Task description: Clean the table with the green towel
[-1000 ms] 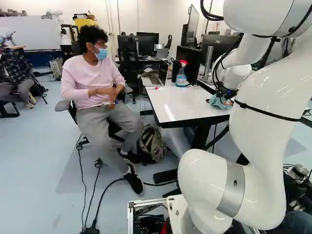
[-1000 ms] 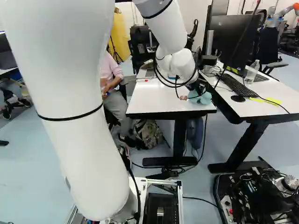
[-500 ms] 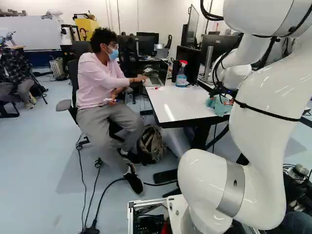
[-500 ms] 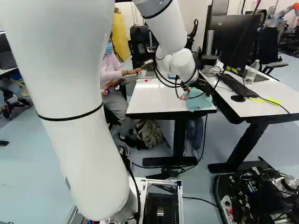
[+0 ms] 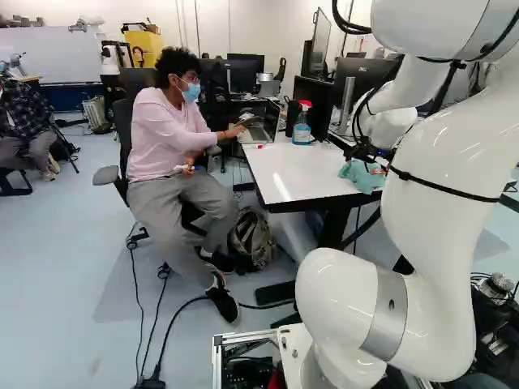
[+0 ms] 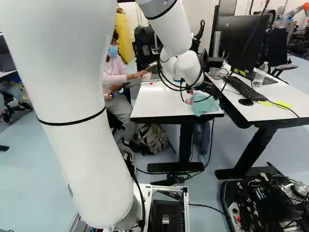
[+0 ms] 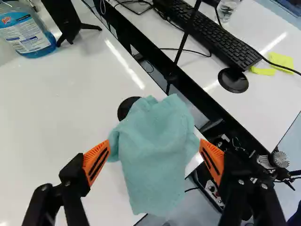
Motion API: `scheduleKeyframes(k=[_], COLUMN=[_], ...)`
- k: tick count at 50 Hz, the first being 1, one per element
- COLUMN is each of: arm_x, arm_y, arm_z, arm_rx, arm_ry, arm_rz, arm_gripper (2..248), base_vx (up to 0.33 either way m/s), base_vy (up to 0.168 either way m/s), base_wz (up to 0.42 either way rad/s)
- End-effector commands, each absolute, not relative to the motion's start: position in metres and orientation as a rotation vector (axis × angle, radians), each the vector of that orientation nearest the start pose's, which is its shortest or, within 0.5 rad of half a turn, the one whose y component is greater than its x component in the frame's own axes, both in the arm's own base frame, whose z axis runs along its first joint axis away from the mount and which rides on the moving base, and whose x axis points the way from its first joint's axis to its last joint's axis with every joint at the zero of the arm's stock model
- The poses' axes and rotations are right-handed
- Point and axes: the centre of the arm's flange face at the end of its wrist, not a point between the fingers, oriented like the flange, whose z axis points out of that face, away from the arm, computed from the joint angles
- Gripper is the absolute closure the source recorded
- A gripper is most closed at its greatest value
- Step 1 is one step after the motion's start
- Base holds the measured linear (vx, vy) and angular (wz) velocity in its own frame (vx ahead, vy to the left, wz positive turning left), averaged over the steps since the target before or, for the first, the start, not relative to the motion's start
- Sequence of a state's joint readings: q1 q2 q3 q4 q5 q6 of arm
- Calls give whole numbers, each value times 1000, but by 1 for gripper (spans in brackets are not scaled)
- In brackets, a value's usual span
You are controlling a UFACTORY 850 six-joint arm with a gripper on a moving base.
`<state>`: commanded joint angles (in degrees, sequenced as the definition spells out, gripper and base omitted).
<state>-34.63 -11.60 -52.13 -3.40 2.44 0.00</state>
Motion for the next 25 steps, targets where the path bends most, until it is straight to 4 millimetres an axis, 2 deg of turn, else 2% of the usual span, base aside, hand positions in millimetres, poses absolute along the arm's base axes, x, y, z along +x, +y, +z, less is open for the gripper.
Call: scheduleKeyframes(k=[12, 25], arm_x=[436, 434], arm_y=[-286, -261], arm_z=[451, 447], arm_rx=[-3042, -3026], arm_ry=[813, 752], arm_rz=[-1211, -1263], arm_gripper=[3, 3], base_vx=[0, 0], base_vy=[0, 0], base_wz=[0, 0])
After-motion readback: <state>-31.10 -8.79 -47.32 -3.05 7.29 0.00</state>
